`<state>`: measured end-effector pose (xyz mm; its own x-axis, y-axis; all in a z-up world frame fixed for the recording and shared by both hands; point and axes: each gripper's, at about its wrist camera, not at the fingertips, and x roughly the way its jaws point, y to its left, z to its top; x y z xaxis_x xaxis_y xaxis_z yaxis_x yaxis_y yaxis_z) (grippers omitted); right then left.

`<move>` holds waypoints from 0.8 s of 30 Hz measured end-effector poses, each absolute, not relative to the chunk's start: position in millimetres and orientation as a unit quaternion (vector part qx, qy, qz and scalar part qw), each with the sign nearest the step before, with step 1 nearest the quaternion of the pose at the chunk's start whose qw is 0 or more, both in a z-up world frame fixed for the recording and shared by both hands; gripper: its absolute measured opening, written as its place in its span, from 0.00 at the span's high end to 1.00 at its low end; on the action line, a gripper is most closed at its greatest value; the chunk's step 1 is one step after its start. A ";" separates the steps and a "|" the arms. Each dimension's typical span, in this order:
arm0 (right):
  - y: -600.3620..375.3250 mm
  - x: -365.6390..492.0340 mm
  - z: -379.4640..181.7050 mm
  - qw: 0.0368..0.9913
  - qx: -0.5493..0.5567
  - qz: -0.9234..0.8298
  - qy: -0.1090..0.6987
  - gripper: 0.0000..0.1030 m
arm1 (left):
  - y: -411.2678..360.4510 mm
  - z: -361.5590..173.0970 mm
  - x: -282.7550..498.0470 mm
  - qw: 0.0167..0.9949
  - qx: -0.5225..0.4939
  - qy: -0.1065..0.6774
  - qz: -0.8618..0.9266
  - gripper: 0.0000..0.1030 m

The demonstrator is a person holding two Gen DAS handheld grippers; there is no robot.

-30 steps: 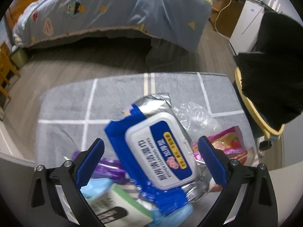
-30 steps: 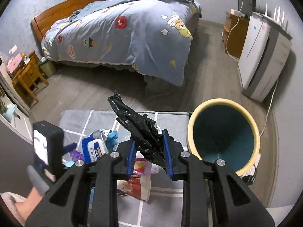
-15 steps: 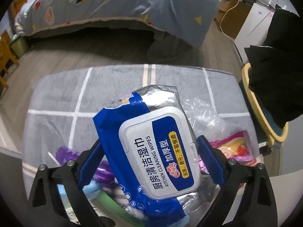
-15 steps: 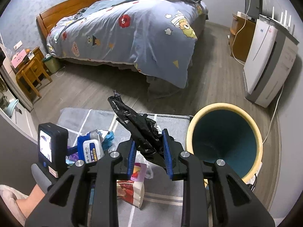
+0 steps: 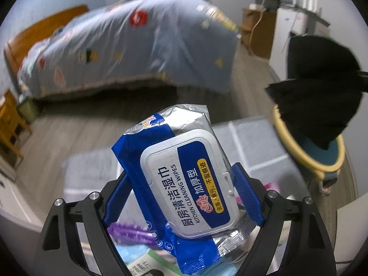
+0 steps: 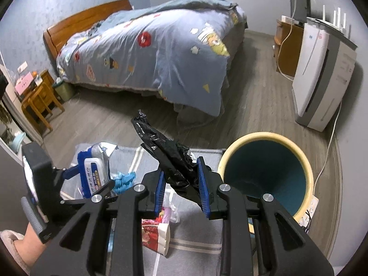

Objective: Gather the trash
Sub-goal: 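Carry the black bag over the bin and open the right gripper while the left gripper drops the wipes pack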

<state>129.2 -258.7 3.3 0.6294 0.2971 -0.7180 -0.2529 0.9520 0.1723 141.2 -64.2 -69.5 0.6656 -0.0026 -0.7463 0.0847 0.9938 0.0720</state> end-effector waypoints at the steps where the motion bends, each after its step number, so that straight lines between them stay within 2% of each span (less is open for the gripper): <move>1: -263.2 129.3 6.8 0.904 0.034 0.151 0.399 0.75 | -68.1 -61.3 139.4 0.916 0.053 0.398 -0.029 0.18; 9: -312.6 133.6 19.4 0.914 0.081 0.118 0.380 0.75 | -109.9 -23.2 136.7 0.926 0.053 0.364 -0.086 0.17; 24: -421.2 151.0 -27.6 0.896 0.178 0.015 0.407 0.75 | -210.7 -45.7 174.4 0.895 0.090 0.395 -0.183 0.17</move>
<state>151.0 -421.2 -27.6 0.6678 0.1717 -0.7242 0.1180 0.9363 0.3308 174.4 -210.7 -45.7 0.6200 -0.2571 -0.7413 0.3997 0.9165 0.0164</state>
